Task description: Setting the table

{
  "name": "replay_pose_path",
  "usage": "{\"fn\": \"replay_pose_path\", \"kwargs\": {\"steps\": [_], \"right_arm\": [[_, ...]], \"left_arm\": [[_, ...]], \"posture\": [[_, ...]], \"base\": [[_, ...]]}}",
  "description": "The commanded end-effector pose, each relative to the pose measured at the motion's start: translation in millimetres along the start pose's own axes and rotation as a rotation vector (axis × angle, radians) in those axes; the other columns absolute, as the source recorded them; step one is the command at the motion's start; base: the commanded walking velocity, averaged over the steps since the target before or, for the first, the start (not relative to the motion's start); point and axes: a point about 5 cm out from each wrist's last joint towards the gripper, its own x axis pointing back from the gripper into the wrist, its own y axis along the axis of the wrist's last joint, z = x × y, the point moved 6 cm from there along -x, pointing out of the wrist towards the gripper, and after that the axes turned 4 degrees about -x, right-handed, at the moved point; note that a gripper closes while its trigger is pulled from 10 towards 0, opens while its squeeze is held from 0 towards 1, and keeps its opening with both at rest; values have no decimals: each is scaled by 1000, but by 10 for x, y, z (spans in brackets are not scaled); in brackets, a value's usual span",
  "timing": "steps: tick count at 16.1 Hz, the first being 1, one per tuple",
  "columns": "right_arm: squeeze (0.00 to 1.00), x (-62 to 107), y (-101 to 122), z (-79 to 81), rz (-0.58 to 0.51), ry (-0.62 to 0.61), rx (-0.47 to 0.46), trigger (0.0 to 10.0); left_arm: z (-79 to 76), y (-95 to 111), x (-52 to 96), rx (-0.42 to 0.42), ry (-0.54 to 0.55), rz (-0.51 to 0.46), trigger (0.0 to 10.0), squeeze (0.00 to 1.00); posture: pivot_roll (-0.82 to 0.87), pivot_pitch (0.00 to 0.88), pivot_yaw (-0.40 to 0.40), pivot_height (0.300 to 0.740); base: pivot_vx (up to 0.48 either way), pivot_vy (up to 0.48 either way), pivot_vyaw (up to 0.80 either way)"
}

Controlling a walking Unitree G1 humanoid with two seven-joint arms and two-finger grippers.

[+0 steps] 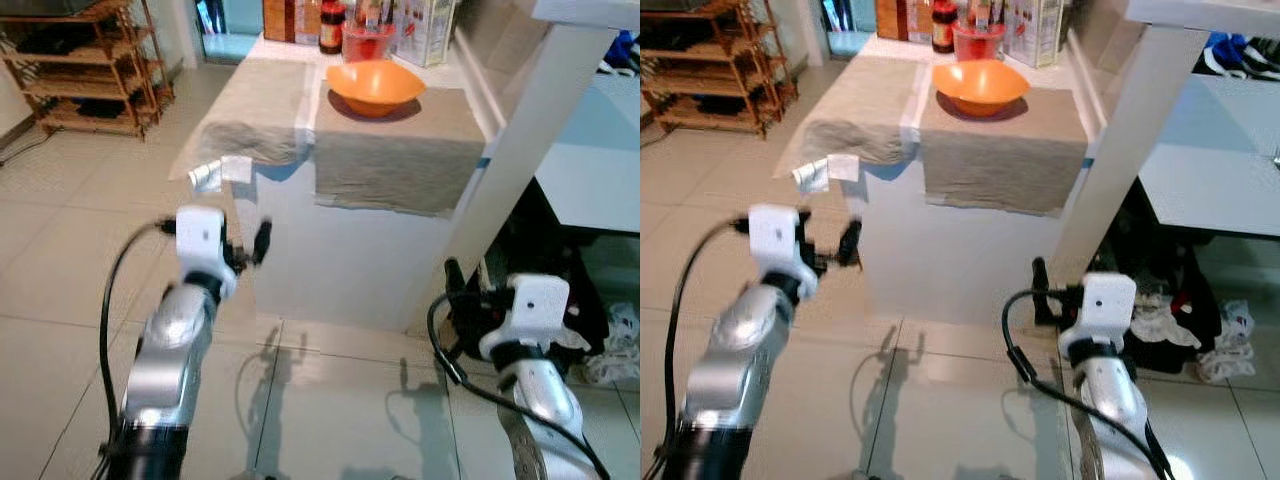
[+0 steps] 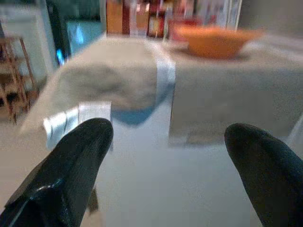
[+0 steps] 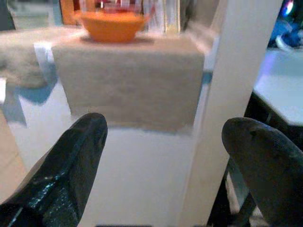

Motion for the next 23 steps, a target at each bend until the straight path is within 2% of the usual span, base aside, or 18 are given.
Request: {"fn": "replay_pose_path", "kwargs": {"steps": [1,4,9,18,23], "right_arm": [[0,-56,119,-41,-40,-16,22,10000],[0,-178,225,-38,-80,-21,32,10000],[0,-232,212,6,-84,-13,36,10000],[0,-244,161,62,-73,13,40,10000],[0,-224,230,65,-105,12,55,10000]], "left_arm": [[-59,181,-65,6,-14,-53,10000,0],[-173,294,-134,4,-47,-87,10000,0],[-217,325,-180,-6,-56,-98,10000,0],[-210,359,-205,0,-37,-109,10000,0],[-340,488,-263,-32,-98,-153,10000,0]], "posture": [[-95,0,-2,727],[-91,0,1,727],[-90,0,10,727],[-84,0,6,727],[-91,0,6,727]], "base": [[461,0,0],[465,0,0],[469,0,0],[463,0,0],[461,0,0]]}}
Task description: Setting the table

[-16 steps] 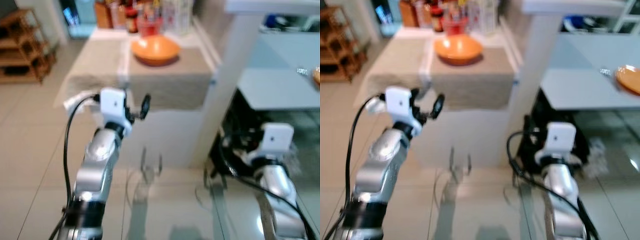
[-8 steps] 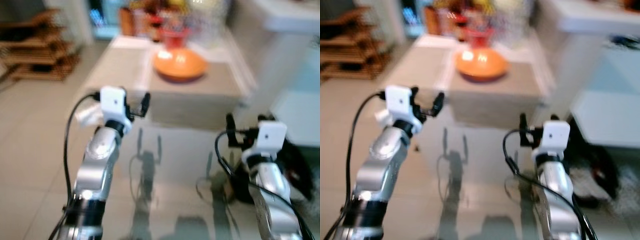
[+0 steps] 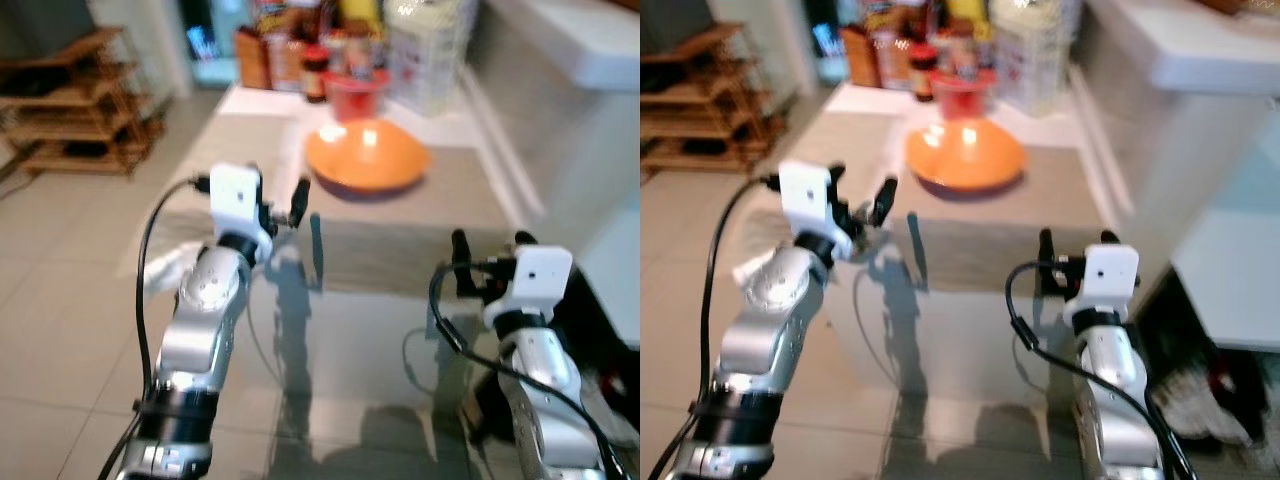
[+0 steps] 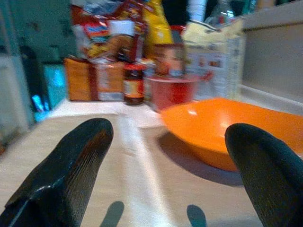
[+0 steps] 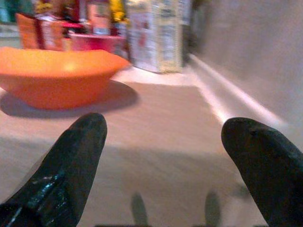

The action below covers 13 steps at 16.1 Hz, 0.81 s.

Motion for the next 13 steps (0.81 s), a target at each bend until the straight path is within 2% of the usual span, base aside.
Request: {"fn": "replay_pose_path", "kwargs": {"steps": [1,3,5,7,9,11,13], "right_arm": [[0,0,98,73,-40,17,-2,10000],[0,48,76,47,-23,3,-9,10000],[0,54,77,23,-28,-11,-10,10000],[0,56,90,25,-34,-11,5,10000],[0,51,25,50,8,-1,44,10000],[0,62,65,40,-18,-9,16,10000],[0,75,69,34,-23,-19,12,10000]], "left_arm": [[31,15,-9,-34,-9,-4,10000,0],[-7,18,-74,-81,-15,20,10000,0],[-29,36,-128,-23,-37,28,10000,0],[44,95,-250,40,-38,40,10000,0],[66,141,-311,53,-42,39,10000,0],[58,117,-410,88,-62,87,10000,0],[59,58,-484,132,-68,155,10000,0]], "posture": [[-91,0,6,727],[-99,0,10,727],[-105,0,15,727],[-108,0,19,727],[-108,0,19,727],[-112,0,24,727],[-118,0,33,727]], "base": [[461,0,0],[0,0,-309],[0,0,-519],[0,0,0],[0,0,0],[0,0,-681],[0,0,0]]}}
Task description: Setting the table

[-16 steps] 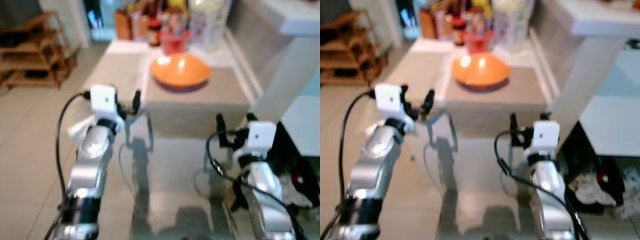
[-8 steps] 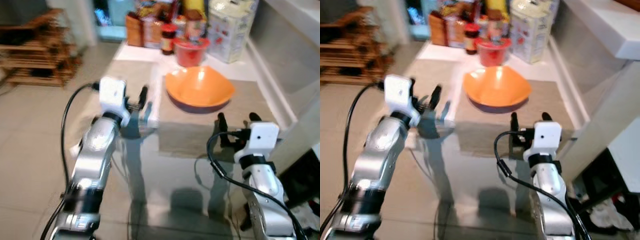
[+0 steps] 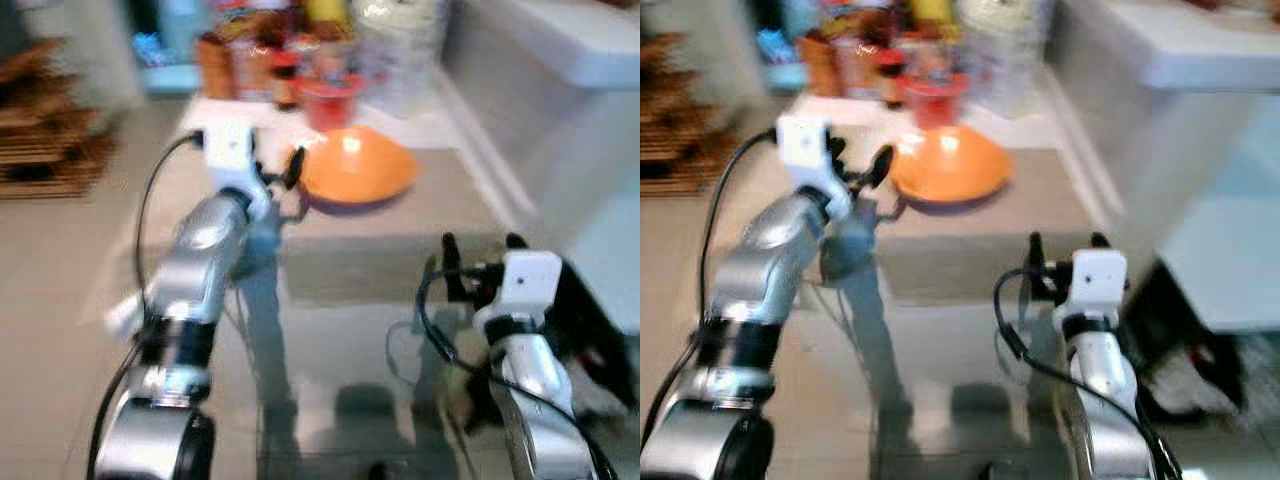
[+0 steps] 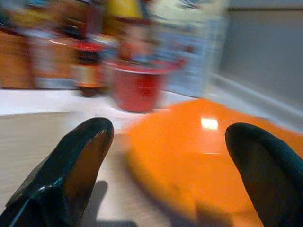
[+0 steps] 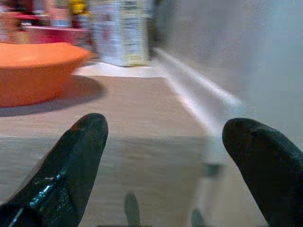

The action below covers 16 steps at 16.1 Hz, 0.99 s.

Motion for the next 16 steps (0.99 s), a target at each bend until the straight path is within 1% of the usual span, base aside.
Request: {"fn": "replay_pose_path", "kwargs": {"steps": [1,3,4,5,6,7,8,9,10,11,12,13,16], "right_arm": [[0,-5,75,-19,-29,-12,1,10000],[0,-5,65,-15,-22,-9,9,10000],[0,-3,60,-8,-21,-5,11,10000],[0,7,55,-5,-21,-4,14,10000],[0,11,54,-7,-21,-4,14,10000],[0,22,47,-13,-20,-6,15,10000],[0,28,43,-11,-19,-5,15,10000],[0,34,38,-9,-17,-3,17,10000],[0,35,35,-8,-15,-2,17,10000],[0,39,23,-3,-11,3,20,10000],[0,41,16,4,-9,6,20,10000],[0,44,10,11,-7,8,20,10000],[0,58,-13,15,3,11,15,10000]], "left_arm": [[-31,-51,-59,27,-21,63,10000,0],[-24,-114,-138,101,-28,146,10000,0],[30,-142,-181,134,-8,188,10000,0],[138,-117,-210,141,31,198,10000,0],[177,-76,-215,132,42,187,10000,0],[274,95,-231,98,66,136,10000,0],[295,206,-240,91,71,101,10000,0],[281,408,-255,67,61,36,10000,0],[265,507,-262,67,53,5,10000,0],[224,753,-257,62,35,-67,10000,0],[243,750,-251,51,40,-50,10000,0],[275,671,-244,56,49,-13,10000,0],[453,235,-185,100,117,143,10000,0]], "posture": [[-123,0,36,727],[-126,0,38,727],[-128,0,40,727],[-132,0,43,727],[-137,0,47,727],[-138,0,47,727],[-139,0,47,727],[-136,0,43,727],[-136,0,43,727],[-133,0,40,727],[-132,0,41,727],[-132,0,42,727],[-130,0,39,727]], "base": [[0,0,0],[0,0,0],[0,0,0],[0,0,0],[0,0,0],[0,0,0],[0,0,0],[0,0,0],[0,0,0],[0,0,0],[0,0,0],[0,0,0],[0,0,0]]}}
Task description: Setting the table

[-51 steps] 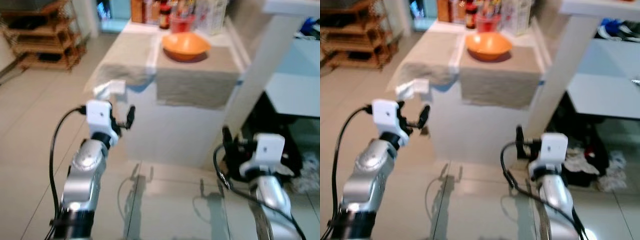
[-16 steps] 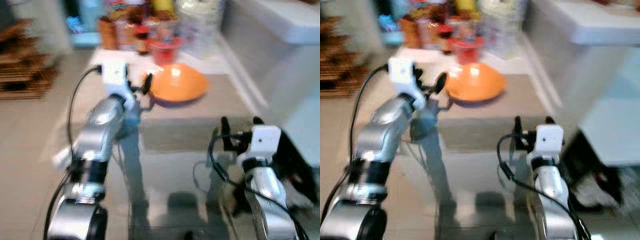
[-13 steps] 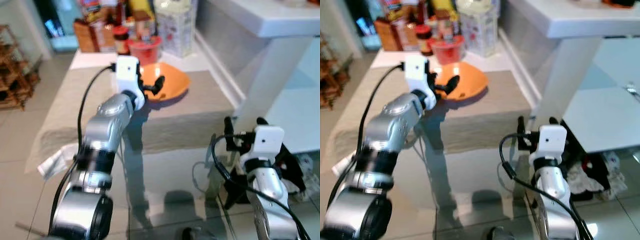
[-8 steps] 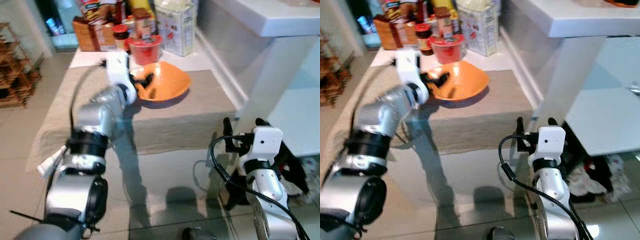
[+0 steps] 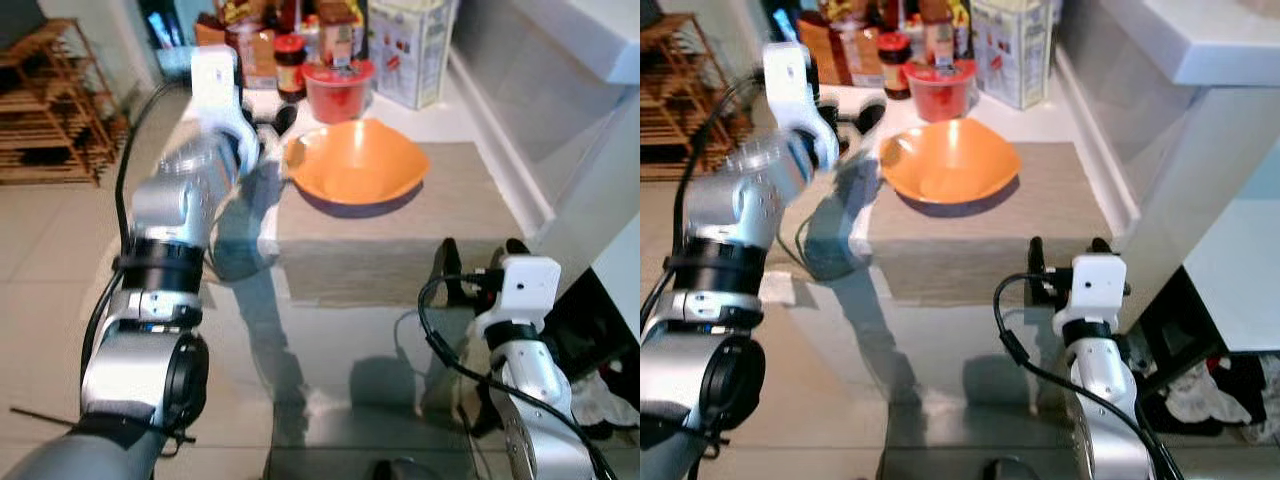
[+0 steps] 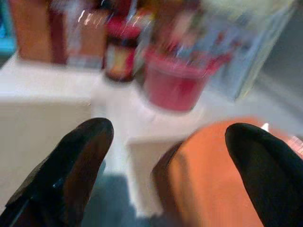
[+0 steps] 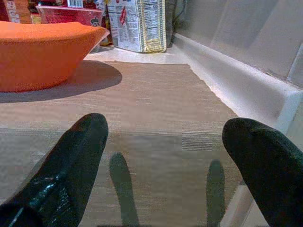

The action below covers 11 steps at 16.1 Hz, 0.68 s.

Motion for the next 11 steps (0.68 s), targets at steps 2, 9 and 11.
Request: {"fn": "replay_pose_path", "kwargs": {"steps": [2,9,11], "right_arm": [[0,25,28,6,-6,7,4,10000],[0,47,13,13,6,14,5,10000],[0,48,12,13,7,14,5,10000]], "left_arm": [[107,-159,22,28,34,79,10000,0],[-186,-332,9,256,-88,181,10000,0],[-240,-372,-6,265,-101,199,10000,0]], "posture": [[-129,0,35,727],[-138,10,34,727],[-138,10,34,727]], "base": [[0,0,0],[0,0,0],[0,0,0]]}}
